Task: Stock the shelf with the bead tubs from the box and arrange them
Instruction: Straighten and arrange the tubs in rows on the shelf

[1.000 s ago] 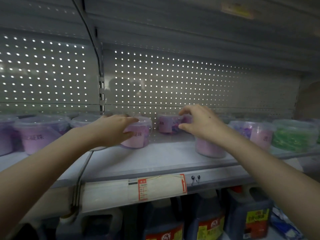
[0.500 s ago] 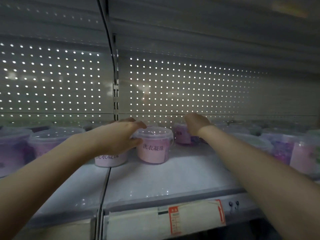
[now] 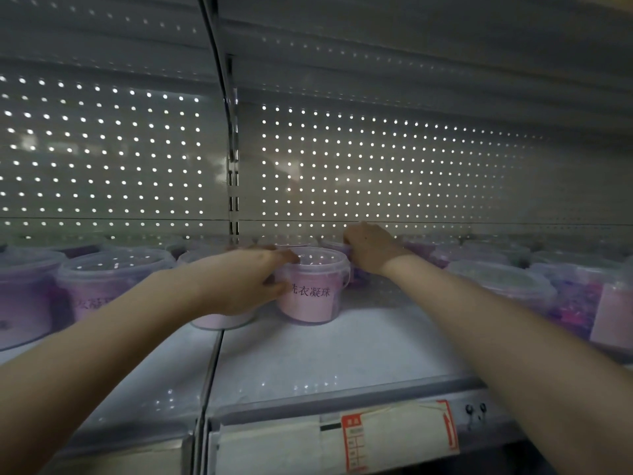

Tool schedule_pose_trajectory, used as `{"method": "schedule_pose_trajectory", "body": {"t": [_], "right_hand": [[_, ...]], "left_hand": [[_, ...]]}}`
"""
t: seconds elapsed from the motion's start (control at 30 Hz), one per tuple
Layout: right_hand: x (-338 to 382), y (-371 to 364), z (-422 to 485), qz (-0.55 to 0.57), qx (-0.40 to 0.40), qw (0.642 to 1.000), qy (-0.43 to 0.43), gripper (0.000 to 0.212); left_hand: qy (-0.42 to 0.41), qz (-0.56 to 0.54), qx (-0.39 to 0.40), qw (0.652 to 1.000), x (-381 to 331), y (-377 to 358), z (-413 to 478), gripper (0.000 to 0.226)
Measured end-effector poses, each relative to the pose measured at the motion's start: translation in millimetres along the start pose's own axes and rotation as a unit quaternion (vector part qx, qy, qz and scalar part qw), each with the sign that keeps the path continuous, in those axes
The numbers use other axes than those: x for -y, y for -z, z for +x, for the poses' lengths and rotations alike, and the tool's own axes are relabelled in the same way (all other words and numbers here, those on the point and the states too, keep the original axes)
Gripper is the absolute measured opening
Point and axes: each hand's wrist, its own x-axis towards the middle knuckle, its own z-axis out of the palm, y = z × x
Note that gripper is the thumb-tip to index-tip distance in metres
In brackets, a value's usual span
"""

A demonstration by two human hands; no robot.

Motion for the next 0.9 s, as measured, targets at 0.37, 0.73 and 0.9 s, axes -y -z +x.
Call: {"method": "schedule_pose_trajectory", "body": {"t": [0.37, 0.73, 0.9], "right_hand": [[1, 29, -20, 0.101, 0.026, 0.994, -0.042, 0.040], [-73, 86, -153, 0.108, -0.005, 0.990, -0.088, 0.050], [-94, 81, -191, 0.067, 0.027, 0.992, -0.106, 0.061]], "left_hand": [[0.011, -0.001, 0.008, 1.000, -12, -3, -8, 0.057], [0.009, 0.054, -0.034, 0.998, -48, -6, -4, 0.060], [0.025, 0.029, -0.047, 0.998, -52, -10, -4, 0.064]]}}
